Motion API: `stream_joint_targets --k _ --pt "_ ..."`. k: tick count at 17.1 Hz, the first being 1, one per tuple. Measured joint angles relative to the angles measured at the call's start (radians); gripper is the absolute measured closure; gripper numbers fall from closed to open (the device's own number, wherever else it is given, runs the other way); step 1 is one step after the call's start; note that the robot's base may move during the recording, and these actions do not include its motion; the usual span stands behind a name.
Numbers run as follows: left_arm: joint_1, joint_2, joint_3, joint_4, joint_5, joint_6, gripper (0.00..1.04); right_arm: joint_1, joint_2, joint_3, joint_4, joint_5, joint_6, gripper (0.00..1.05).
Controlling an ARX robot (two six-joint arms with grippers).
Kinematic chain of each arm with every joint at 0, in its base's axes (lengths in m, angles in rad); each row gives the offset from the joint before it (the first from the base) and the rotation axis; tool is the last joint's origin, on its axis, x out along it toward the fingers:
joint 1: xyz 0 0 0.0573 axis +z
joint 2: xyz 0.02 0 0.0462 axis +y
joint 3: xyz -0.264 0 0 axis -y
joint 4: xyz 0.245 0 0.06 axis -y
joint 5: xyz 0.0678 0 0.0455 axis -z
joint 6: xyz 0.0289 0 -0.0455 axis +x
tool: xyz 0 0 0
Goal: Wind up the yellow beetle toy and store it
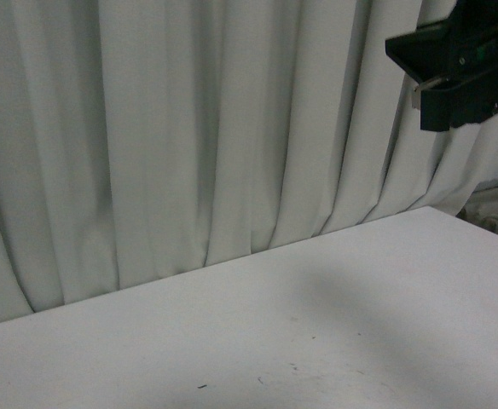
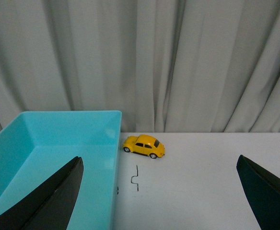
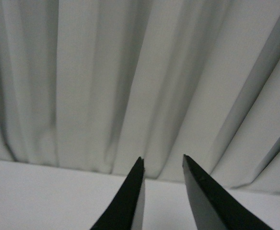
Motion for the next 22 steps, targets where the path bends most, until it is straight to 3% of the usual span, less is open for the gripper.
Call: stream_joint_targets --k 2,4,12,22 --pt "0.0 0.0 0.0 0.0 0.0 0.0 0.07 0.002 -0.036 -0.109 0.014 -0.001 0.168 0.97" --pt "0.0 0.0 0.0 0.0 0.001 0.0 0.07 0.002 -0.062 -0.14 0.023 0.0 0.189 1.03" --pt "0.0 0.0 0.0 0.0 0.0 0.0 0.07 0.002 -0.259 -0.305 0.008 0.0 0.236 1.03" --pt "0.0 0.0 0.0 0.0 0.0 0.0 0.07 0.002 -0.504 -0.415 -0.131 -0.001 0.239 1.03"
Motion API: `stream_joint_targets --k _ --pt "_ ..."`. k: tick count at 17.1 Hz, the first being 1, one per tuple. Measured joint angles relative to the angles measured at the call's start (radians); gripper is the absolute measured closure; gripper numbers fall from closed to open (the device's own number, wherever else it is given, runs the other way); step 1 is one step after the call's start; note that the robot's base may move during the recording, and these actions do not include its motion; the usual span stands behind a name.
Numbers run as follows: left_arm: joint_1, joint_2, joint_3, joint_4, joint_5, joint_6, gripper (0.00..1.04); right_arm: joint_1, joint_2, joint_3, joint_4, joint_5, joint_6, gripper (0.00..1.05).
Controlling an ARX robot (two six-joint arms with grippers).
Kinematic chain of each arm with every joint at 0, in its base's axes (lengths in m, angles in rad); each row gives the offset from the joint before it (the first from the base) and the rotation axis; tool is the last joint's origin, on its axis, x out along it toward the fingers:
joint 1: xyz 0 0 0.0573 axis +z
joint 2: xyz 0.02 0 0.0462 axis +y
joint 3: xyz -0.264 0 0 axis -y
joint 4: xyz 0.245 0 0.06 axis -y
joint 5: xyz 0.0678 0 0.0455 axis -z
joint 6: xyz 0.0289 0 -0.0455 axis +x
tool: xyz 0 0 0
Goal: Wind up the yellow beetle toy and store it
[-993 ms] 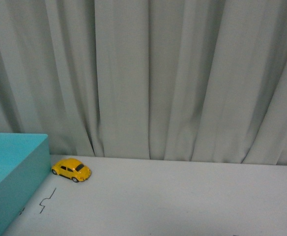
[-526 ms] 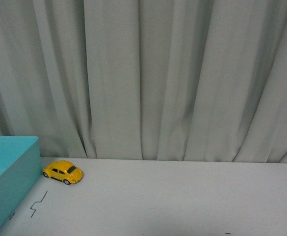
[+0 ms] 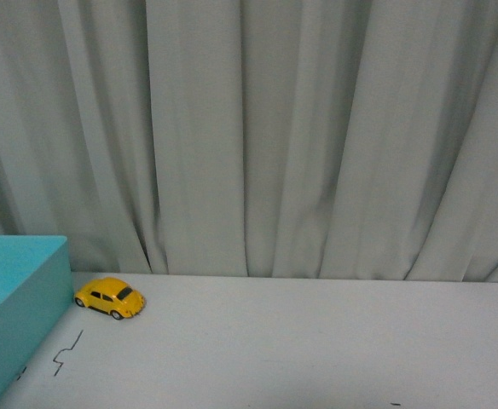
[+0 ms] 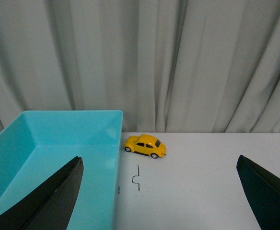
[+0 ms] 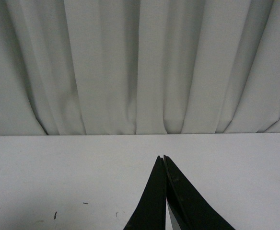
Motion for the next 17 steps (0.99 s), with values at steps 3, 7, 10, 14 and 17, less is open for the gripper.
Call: stream_joint_targets --k 3,7,10,14,17 --pt "0.0 0.0 0.0 0.0 0.0 0.0 0.07 0.0 -0.066 0.0 -0.046 0.0 0.0 1.03" --pt "0.0 0.0 0.0 0.0 0.0 0.0 0.07 0.0 -0.136 0.0 -0.12 0.0 0.0 1.03" --pt "0.0 0.0 0.0 0.0 -0.001 0.0 0.07 0.0 -0.303 0.004 -0.277 0.0 0.0 1.03" --pt "0.0 0.0 0.0 0.0 0.0 0.0 0.07 0.0 -0.303 0.001 -0.294 0.001 0.0 0.87" --pt "0.0 0.0 0.0 0.0 0.0 0.0 0.07 0.0 -0.303 0.001 -0.294 0.001 0.0 0.56"
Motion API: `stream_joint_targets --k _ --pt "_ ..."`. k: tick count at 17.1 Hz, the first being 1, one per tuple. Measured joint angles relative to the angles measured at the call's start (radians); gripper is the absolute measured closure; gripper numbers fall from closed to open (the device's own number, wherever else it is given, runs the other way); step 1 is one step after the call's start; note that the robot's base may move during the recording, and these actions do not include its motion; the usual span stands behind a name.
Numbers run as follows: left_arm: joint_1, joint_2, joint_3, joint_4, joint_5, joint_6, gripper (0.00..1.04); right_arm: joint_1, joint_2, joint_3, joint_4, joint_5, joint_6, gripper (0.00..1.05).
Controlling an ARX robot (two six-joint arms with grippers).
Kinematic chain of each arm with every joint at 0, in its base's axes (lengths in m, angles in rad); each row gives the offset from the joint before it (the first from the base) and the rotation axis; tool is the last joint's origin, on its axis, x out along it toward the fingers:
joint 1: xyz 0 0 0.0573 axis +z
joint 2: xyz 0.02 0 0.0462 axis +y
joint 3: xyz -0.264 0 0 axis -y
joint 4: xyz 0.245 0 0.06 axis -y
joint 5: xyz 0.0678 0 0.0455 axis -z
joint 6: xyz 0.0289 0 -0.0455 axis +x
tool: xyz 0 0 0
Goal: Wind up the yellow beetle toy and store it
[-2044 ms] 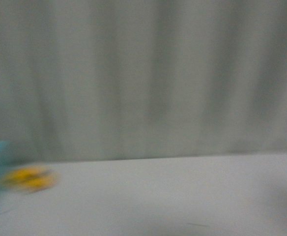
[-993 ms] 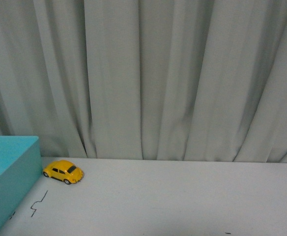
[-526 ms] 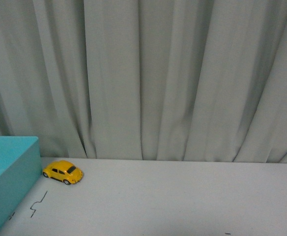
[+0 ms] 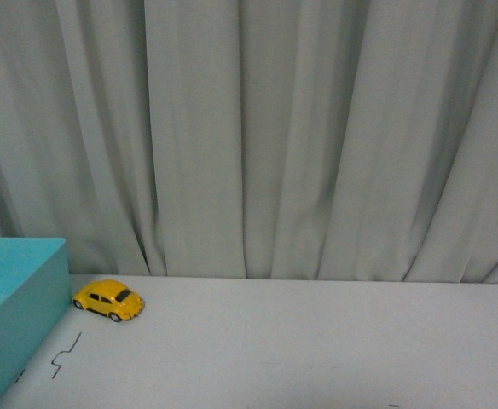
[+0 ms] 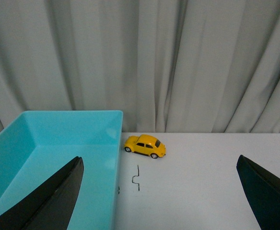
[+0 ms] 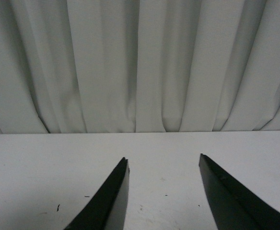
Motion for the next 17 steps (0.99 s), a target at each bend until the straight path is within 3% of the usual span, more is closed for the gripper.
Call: stream_joint_targets --k 4,8,9,10,12,14,17 --pt "0.0 0.0 0.0 0.0 0.0 0.0 0.07 0.0 0.0 0.0 0.0 0.0 0.0 0.04" --pt "0.0 0.0 0.0 -0.001 -0.001 -0.001 0.07 0.0 0.0 0.0 0.0 0.0 0.0 0.07" --pt "-0.11 0.162 0.122 -0.294 -0.221 -0.174 0.07 0.0 0.0 0.0 0.0 0.001 0.001 0.07" --pt "-0.181 0.296 0.211 -0.419 -0.351 -0.345 0.07 0.0 0.0 0.0 0.001 -0.003 0.0 0.07" --pt "-0.225 0.306 0.279 -0.466 -0.459 -0.517 0.07 0.0 0.0 0.0 -0.001 0.0 0.0 0.07" --pt "-0.186 0.38 0.374 -0.362 -0.396 -0.492 0.07 0.0 0.0 0.0 0.0 0.0 0.0 0.07" --pt "0.014 0.657 0.454 -0.156 -0.186 -0.253 0.07 0.0 0.0 0.0 0.0 -0.002 0.0 0.07"
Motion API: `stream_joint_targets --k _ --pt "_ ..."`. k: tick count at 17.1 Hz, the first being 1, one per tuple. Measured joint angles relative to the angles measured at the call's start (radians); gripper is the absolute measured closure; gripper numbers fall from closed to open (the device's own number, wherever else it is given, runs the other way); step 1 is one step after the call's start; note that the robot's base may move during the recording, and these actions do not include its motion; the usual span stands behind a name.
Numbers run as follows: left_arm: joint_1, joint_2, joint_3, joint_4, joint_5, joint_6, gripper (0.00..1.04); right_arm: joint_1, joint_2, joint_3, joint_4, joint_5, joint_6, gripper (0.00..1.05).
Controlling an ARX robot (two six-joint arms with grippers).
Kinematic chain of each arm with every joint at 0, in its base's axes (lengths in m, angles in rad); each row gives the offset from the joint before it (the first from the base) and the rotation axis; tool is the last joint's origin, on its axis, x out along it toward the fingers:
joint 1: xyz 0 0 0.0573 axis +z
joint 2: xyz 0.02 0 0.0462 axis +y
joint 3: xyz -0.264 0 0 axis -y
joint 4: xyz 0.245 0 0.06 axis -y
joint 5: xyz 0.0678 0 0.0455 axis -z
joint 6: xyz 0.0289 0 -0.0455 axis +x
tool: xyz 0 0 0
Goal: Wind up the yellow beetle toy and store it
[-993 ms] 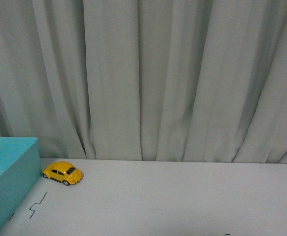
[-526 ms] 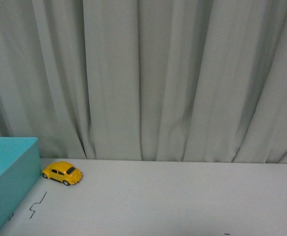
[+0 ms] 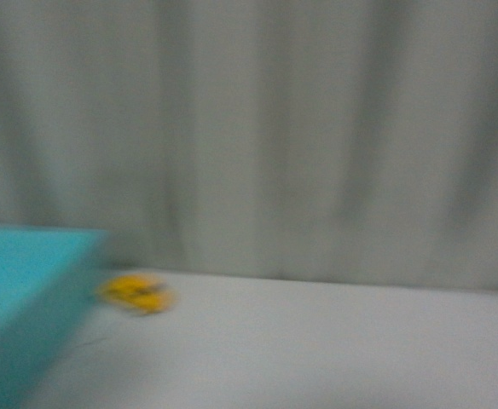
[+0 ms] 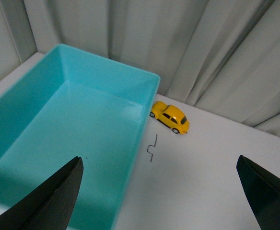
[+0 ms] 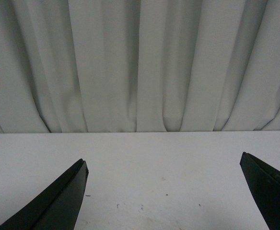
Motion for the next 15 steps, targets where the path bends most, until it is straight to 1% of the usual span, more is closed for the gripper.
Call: stream_joint_targets --k 1,2,3,6,7,9,10,15 --pt "0.039 0.09 0.029 0.053 0.045 0.063 0.07 0.0 0.0 0.0 0.001 0.002 0.0 0.07" --pt "0.07 0.192 0.065 0.099 0.053 0.134 0.07 0.0 0.0 0.0 -0.001 0.002 0.0 0.07" --pt "0.078 0.309 0.116 0.134 0.074 0.209 0.07 0.0 0.0 0.0 0.0 0.002 0.0 0.07" --pt "0.055 0.552 0.281 0.166 0.15 0.369 0.07 0.0 0.0 0.0 0.0 0.002 0.0 0.07" --pt "0.045 0.622 0.343 0.151 0.183 0.428 0.07 0.0 0.0 0.0 0.0 0.002 0.0 0.07" --pt "0.023 0.764 0.479 0.08 0.244 0.61 0.07 0.0 0.0 0.0 0.0 0.002 0.0 0.07" --pt "-0.007 0.861 0.6 -0.016 0.256 0.758 0.07 0.0 0.0 0.0 0.0 0.002 0.0 0.07" --pt "-0.07 1.052 0.857 -0.196 0.237 1.146 0.07 0.0 0.0 0.0 0.0 0.002 0.0 0.07"
